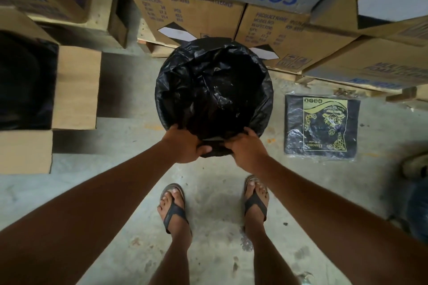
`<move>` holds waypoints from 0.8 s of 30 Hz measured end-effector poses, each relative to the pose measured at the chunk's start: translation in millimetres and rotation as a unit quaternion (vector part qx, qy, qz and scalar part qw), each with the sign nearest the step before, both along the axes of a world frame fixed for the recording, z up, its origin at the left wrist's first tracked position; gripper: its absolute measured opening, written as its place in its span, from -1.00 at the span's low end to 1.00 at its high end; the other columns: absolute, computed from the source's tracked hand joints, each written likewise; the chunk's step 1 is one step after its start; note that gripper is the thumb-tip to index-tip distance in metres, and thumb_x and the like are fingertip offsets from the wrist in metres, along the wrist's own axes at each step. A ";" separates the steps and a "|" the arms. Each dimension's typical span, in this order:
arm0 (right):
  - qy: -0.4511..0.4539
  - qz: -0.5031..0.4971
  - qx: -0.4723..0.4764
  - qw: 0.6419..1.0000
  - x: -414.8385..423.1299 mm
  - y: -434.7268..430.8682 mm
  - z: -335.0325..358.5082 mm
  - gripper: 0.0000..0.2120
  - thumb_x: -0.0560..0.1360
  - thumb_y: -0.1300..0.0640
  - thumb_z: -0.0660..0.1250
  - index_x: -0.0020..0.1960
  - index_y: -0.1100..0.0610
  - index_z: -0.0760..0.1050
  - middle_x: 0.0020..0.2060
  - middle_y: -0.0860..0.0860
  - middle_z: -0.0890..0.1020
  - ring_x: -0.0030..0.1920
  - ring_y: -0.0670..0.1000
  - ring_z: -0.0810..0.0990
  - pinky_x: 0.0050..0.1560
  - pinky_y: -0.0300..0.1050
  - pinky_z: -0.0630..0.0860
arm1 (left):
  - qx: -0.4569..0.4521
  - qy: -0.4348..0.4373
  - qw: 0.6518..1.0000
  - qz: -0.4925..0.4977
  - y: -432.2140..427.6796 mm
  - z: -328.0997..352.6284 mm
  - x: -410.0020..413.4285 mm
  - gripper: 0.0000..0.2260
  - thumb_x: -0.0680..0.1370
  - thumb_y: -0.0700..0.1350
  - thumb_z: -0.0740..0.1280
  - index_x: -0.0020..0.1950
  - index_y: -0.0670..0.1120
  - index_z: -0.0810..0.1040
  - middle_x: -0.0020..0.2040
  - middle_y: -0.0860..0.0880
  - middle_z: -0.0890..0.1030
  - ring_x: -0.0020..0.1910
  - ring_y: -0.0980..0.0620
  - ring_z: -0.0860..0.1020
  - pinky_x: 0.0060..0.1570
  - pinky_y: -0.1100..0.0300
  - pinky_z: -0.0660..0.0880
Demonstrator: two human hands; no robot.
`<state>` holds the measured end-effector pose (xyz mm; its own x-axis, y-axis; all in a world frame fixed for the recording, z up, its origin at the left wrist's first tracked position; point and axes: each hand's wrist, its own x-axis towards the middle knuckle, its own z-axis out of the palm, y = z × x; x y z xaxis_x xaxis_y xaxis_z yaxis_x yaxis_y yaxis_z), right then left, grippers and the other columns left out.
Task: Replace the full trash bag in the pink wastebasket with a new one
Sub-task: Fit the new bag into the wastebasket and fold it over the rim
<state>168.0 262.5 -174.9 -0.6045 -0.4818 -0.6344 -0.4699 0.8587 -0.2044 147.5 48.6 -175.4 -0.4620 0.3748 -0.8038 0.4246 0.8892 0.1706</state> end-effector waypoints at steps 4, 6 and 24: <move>0.009 0.072 0.040 0.997 -23.1 22.9 4.5 -0.58 0.46 0.22 0.27 0.24 -0.12 0.56 0.16 -0.08 0.66 0.29 0.08 0.50 0.58 0.19 -0.13 | 0.054 -0.119 0.986 0.105 20.0 3.6 -10.3 -0.45 0.64 0.25 -0.07 0.12 -0.10 0.55 -0.28 -0.08 0.51 -0.22 -0.06 0.54 0.00 0.01 0.51; -0.030 0.091 0.060 0.994 -33.5 29.7 3.5 -0.56 0.46 0.24 0.30 0.26 -0.14 0.55 0.16 -0.04 0.64 0.33 0.10 0.47 0.55 0.29 -0.25 | 0.062 -0.093 0.989 0.100 17.4 2.5 -20.3 -0.59 0.65 0.15 0.05 0.17 -0.08 0.55 -0.16 -0.10 0.57 -0.09 -0.11 0.58 0.07 -0.04 0.52; -0.117 0.114 0.362 0.918 -90.0 -11.5 -48.1 0.00 0.36 -0.55 0.16 0.62 -0.06 -0.01 0.61 0.19 0.03 0.56 0.43 -0.14 0.35 0.64 -0.33 | -0.113 0.047 0.982 0.145 10.4 -51.2 -39.8 -0.10 0.43 0.09 0.45 0.59 -0.09 -0.02 0.57 -0.20 0.13 0.52 -0.24 0.15 0.43 -0.05 0.12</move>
<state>78.0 251.0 -222.9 -0.3466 0.0212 -0.9378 -0.6700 0.6940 0.2634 107.7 59.0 -226.6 -0.5996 0.0345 -0.7996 0.1534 0.9855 -0.0725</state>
